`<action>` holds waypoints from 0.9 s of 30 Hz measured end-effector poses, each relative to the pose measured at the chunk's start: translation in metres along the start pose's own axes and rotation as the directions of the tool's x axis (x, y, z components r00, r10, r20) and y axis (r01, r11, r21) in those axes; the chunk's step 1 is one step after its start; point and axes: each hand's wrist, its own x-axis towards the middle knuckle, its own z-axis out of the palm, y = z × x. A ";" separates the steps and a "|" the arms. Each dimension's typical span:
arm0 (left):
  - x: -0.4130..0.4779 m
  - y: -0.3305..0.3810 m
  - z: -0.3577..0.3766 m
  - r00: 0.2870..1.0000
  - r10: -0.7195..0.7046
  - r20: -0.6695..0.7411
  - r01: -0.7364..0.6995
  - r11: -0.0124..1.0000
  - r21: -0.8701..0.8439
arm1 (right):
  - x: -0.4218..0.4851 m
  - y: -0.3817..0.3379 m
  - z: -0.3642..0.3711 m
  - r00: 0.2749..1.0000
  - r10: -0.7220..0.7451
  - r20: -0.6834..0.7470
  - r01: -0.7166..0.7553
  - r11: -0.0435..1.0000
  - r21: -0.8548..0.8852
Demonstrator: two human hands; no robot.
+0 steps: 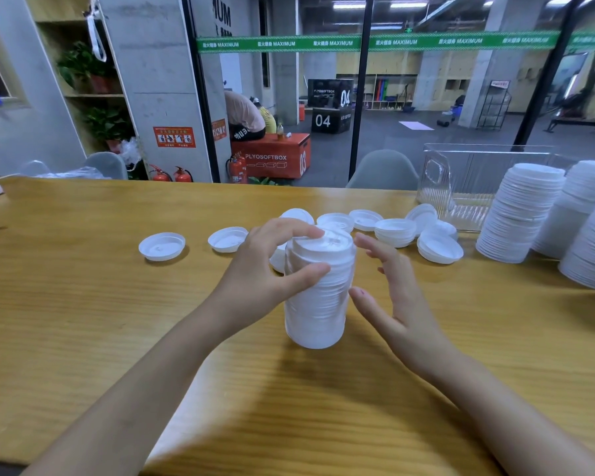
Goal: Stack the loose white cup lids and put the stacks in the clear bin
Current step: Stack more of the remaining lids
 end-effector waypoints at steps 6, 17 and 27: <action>-0.005 -0.003 0.002 1.000 0.007 -0.023 -0.008 1.000 -0.020 | 0.001 -0.003 0.000 1.000 -0.031 0.002 0.031 0.999 -0.012; -0.018 -0.072 -0.021 0.962 -0.227 -0.154 0.237 0.970 0.051 | -0.001 0.002 0.001 1.000 0.006 0.009 -0.006 1.000 -0.003; -0.024 -0.101 -0.026 0.911 -0.411 -0.027 0.386 0.829 0.405 | -0.002 0.005 0.002 0.999 0.028 0.024 -0.028 1.000 -0.008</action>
